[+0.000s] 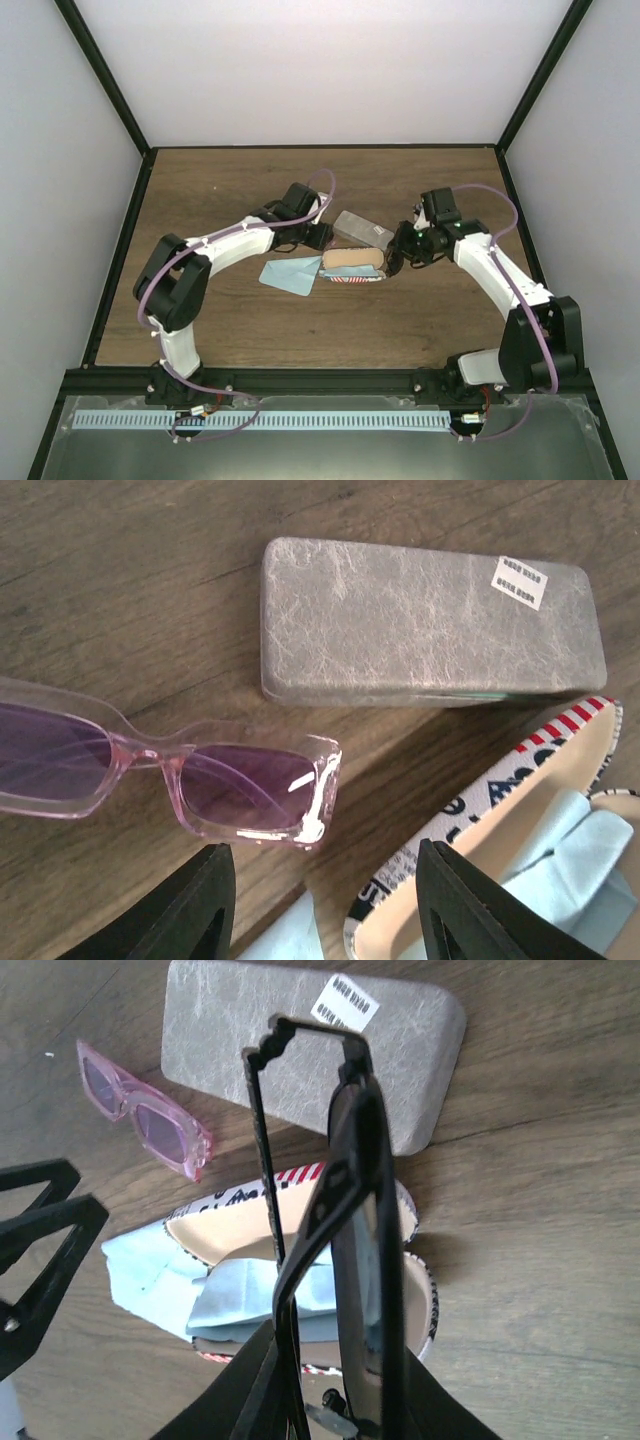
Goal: Organize the sunglasses
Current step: Pick up the sunglasses from the center of the board, then place the sunglasses in the sunglasses case.
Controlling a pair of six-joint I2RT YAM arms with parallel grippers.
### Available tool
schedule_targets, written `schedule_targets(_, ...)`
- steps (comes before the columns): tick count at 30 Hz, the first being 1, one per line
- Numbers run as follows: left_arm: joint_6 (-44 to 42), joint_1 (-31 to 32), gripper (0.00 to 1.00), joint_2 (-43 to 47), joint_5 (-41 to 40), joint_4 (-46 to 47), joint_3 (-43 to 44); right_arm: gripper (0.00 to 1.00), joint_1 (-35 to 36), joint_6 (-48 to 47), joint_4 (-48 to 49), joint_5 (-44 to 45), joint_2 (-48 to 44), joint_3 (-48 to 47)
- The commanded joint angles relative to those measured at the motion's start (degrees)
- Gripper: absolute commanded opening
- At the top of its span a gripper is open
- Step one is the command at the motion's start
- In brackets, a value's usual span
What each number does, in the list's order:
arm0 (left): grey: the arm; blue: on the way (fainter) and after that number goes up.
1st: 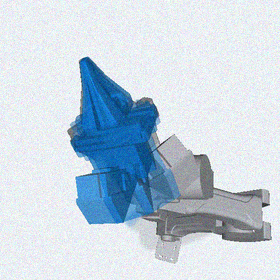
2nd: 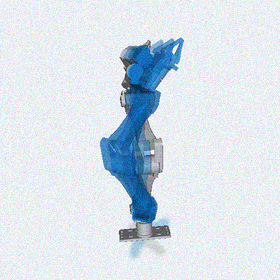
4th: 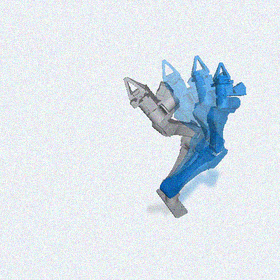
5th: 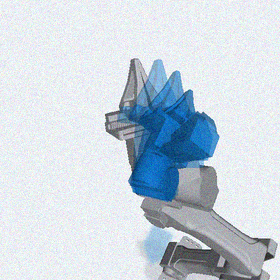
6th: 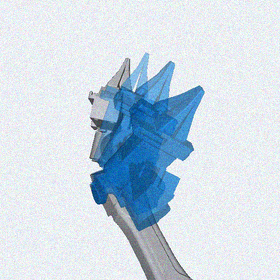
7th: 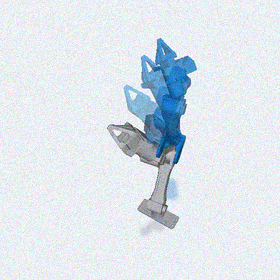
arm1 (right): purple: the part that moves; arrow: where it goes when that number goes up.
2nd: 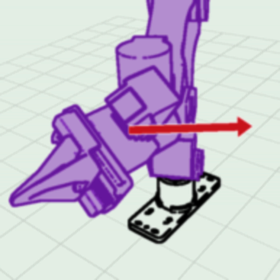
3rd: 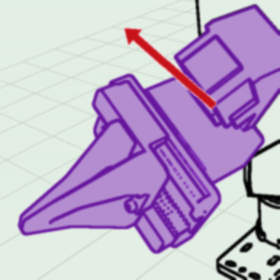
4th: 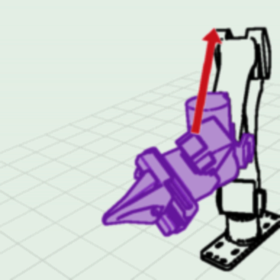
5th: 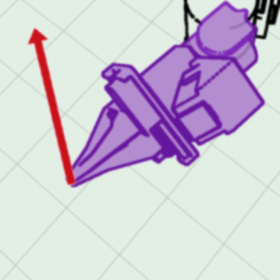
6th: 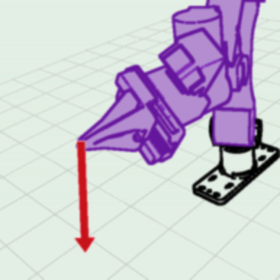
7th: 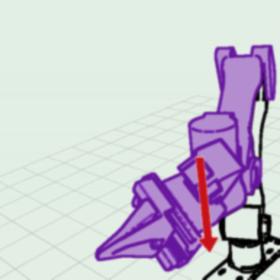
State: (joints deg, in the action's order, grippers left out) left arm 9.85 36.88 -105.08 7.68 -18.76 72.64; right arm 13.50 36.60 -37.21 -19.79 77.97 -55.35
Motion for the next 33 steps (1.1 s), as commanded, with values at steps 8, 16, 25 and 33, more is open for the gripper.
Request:
schedule_targets(8,-4.57,-1.46,0.50,-7.47,1.42,6.00,0.97,0.20,0.50,1.12,-1.59,-2.12,-4.21,1.16)
schedule_targets(16,-3.34,-1.37,0.48,-10.91,3.65,6.96,0.85,0.20,0.47,2.58,-0.82,-4.57,-6.46,2.44)
schedule_targets(25,-1.11,-0.38,0.46,-7.08,7.38,6.25,-2.41,0.21,0.83,9.20,7.58,-11.90,-9.32,10.00)
schedule_targets(33,0.38,2.13,0.46,-2.64,10.94,4.54,-7.38,0.24,2.44,14.95,12.07,-11.79,-9.75,11.82)
